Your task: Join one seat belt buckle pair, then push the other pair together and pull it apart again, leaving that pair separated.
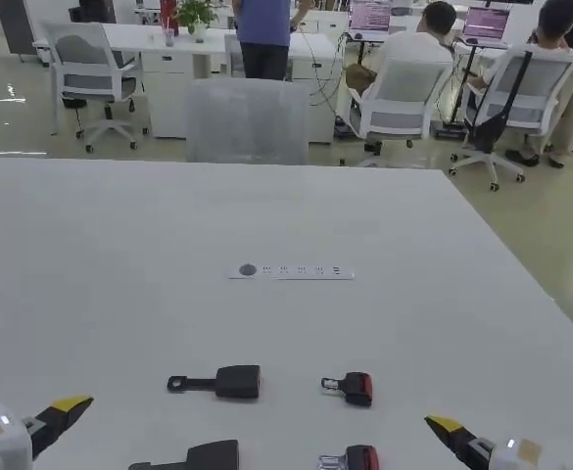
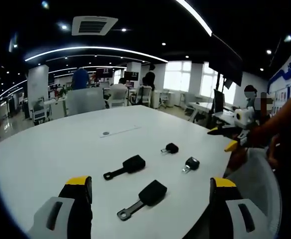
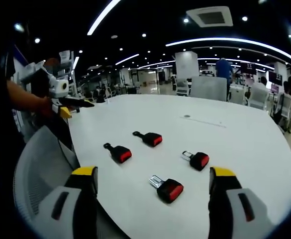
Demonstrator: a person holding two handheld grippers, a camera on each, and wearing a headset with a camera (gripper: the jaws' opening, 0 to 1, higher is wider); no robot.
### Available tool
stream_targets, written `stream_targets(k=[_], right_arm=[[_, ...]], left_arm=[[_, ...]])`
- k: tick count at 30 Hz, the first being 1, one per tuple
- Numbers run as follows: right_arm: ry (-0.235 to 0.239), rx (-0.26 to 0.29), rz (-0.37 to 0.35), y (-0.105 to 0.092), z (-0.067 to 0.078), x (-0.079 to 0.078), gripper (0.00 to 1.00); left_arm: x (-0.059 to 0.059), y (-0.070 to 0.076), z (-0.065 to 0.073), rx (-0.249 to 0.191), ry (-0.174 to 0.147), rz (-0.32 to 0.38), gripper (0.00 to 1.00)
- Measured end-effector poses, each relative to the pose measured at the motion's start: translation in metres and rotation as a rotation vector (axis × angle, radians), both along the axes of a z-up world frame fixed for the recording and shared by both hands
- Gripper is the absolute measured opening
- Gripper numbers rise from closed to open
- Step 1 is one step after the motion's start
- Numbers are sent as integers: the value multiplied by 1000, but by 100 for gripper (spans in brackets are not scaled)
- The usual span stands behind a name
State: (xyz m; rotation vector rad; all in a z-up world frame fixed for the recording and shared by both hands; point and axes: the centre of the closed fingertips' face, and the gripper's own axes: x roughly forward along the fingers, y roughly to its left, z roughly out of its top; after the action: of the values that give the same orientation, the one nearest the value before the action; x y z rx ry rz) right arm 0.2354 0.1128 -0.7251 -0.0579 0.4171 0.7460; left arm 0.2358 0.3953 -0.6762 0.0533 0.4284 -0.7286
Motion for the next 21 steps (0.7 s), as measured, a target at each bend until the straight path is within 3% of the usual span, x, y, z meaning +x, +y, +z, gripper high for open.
stream_targets(k=[8,11,15,21], right_arm=[[1,-6,8,2,-1,-1,95],[2,-8,13,2,-2,-1,95],[1,-8,18,4,-2,1,95],[-5,-11,30,9,-1,2,95]], left_arm=[[-1,-5,0,20,11,-36,100],[0,-6,-3,51,12,-51,100],[2,-6,-3,42,15,-51,100],[4,-6,-8,70,18,-75,100]])
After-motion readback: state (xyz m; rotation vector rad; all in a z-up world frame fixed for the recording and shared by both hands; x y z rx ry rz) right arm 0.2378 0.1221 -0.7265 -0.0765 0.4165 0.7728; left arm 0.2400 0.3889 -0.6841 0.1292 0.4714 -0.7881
